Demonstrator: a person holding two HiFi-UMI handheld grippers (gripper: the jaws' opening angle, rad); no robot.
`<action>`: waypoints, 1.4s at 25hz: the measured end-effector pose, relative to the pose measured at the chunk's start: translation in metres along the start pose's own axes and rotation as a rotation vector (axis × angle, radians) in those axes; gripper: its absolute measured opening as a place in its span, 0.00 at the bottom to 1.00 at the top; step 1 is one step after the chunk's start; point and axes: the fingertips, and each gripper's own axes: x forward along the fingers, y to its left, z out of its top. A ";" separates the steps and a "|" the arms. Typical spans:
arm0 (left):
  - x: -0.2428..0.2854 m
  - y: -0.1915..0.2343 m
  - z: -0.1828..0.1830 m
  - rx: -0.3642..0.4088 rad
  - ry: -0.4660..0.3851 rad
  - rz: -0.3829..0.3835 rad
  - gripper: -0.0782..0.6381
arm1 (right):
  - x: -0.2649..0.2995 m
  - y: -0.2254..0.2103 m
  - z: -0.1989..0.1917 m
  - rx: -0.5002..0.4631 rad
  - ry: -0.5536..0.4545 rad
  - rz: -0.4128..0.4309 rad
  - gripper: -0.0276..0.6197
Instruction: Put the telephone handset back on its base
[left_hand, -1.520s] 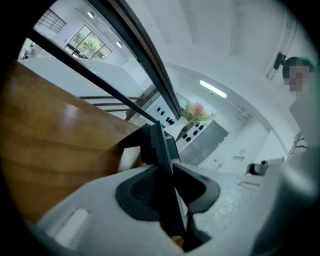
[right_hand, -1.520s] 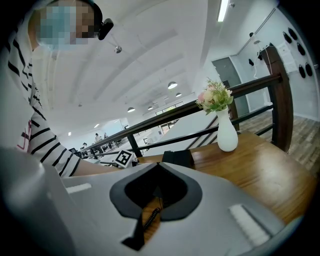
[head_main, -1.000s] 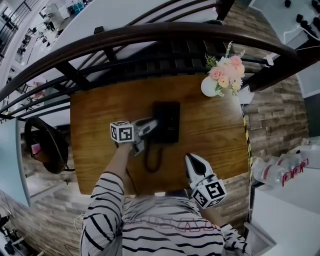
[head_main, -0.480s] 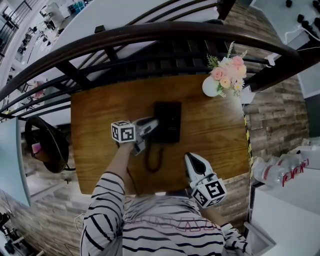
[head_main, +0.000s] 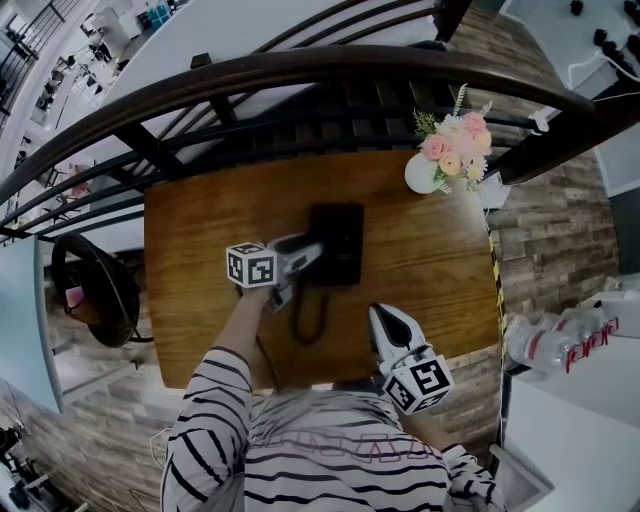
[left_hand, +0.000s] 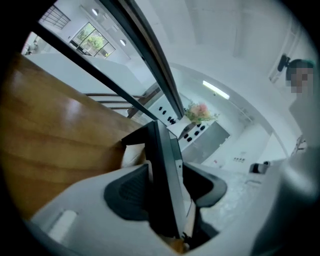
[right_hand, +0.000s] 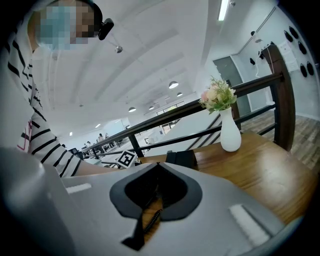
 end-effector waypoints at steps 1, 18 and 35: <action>-0.002 -0.001 0.001 0.009 -0.004 0.007 0.42 | 0.000 0.002 0.001 -0.002 -0.002 0.002 0.04; -0.062 -0.088 0.031 0.297 -0.158 0.049 0.36 | 0.000 0.027 0.016 -0.035 -0.039 0.045 0.04; -0.127 -0.185 0.016 0.540 -0.191 0.118 0.19 | -0.018 0.055 0.028 -0.056 -0.078 0.028 0.04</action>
